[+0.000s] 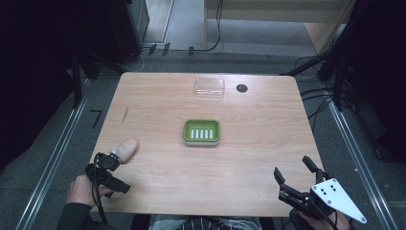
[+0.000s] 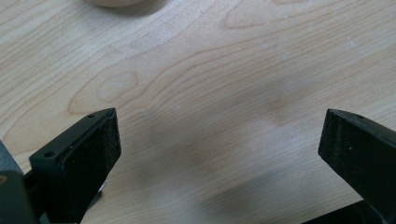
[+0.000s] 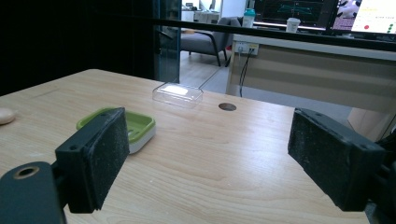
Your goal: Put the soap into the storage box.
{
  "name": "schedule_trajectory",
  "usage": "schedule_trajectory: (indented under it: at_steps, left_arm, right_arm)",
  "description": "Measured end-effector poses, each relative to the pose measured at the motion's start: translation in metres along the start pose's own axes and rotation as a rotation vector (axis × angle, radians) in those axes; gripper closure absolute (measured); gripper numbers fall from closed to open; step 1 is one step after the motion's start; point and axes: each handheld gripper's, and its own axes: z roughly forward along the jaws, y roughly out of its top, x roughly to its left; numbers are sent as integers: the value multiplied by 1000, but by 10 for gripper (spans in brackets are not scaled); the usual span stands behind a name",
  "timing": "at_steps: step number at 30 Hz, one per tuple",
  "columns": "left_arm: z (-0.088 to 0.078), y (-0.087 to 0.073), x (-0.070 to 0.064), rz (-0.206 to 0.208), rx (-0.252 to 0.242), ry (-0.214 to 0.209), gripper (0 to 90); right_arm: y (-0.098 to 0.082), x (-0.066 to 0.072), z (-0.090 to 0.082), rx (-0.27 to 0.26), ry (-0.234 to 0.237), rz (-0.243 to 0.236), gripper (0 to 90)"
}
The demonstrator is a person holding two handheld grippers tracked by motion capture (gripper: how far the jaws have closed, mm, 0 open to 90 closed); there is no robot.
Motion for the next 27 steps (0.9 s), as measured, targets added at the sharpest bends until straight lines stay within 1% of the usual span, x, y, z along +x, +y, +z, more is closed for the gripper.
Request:
schedule_trajectory:
  at_steps: [2, 6, 8, 10, 16, 21, 22, 24, 25, 26, 27]
  left_arm:
    - [0, 0, -1, -5, 1, -1, 0]
    - [1, 2, -1, 0, 0, 1, 0]
    - [0, 3, -1, 6, 10, 1, 0]
    - [0, 4, -2, 4, 4, -3, 0]
    - [-1, 5, -3, 8, -7, 7, 0]
    - [-3, 4, 0, 10, -14, 4, 0]
    - [-4, 4, 0, 5, -20, 4, 0]
    - [-6, 5, 2, 6, -29, 7, 0]
    - [-7, 5, 2, -2, -36, 4, 0]
    - [-8, 6, 2, 1, -34, 0, 0]
    - [-9, 9, 3, 1, -41, 6, 0]
  right_arm:
    - [0, 0, 0, -2, -1, -2, 132]
    - [-1, -1, 0, -1, 0, 5, 132]
    - [-1, -2, 1, 0, -1, 7, 132]
    - [-1, -3, 1, 1, 0, 7, 132]
    - [-1, -3, 0, -2, -1, 7, 132]
    - [0, 0, 3, 5, 6, -3, 132]
    - [0, 0, 3, 6, 7, 3, 132]
    - [1, 2, 2, -3, 8, -6, 132]
    - [1, 2, 2, -2, 7, -10, 132]
    - [1, 2, 2, -1, 7, -10, 132]
    - [1, 2, 2, -4, 6, -4, 132]
